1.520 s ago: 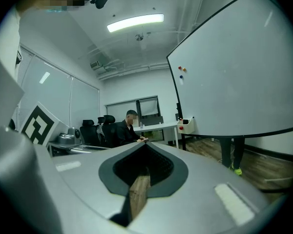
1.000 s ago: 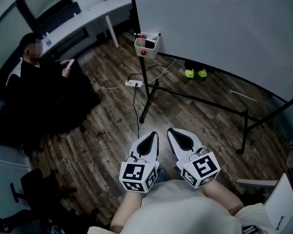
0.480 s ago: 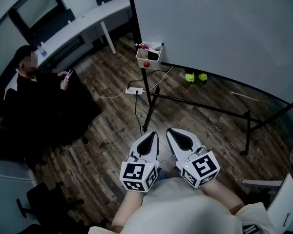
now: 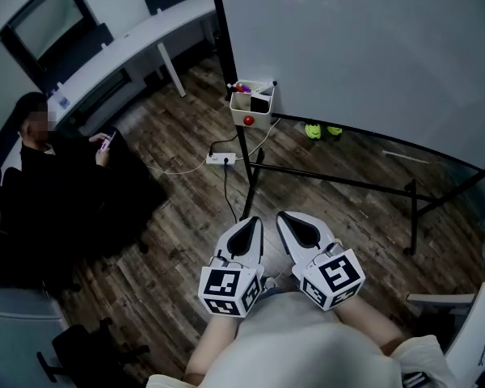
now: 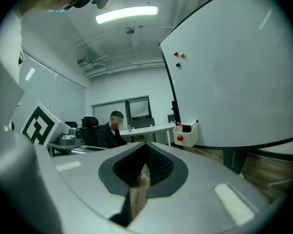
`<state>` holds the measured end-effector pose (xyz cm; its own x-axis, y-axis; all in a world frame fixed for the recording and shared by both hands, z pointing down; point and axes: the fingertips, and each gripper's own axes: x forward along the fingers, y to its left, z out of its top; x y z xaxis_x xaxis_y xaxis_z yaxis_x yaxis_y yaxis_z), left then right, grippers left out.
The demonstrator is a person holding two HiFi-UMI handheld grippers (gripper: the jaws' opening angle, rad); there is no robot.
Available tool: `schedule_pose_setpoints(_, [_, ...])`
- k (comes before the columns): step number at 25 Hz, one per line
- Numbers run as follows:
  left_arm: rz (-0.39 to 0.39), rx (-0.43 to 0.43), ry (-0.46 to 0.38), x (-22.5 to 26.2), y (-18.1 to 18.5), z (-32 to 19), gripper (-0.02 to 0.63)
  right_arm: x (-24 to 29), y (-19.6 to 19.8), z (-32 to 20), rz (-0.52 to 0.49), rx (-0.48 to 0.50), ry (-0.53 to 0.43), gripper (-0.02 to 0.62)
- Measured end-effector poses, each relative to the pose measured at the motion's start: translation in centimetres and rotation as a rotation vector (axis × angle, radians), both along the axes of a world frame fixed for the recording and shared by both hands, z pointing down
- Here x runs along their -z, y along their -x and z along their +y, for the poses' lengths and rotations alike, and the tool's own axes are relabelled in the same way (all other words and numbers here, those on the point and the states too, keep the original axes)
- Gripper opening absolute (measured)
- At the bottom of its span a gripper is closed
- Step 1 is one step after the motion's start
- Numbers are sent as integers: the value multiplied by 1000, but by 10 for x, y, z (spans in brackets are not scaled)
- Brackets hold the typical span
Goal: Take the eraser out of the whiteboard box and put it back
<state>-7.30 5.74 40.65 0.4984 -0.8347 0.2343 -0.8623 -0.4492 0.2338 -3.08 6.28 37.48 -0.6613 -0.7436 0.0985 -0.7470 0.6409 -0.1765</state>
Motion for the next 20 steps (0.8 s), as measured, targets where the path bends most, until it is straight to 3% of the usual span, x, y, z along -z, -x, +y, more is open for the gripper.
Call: schedule_pose_setpoints(20, [13, -50, 10, -7, 36, -57, 2, -8, 31, -53, 24, -54, 17, 6])
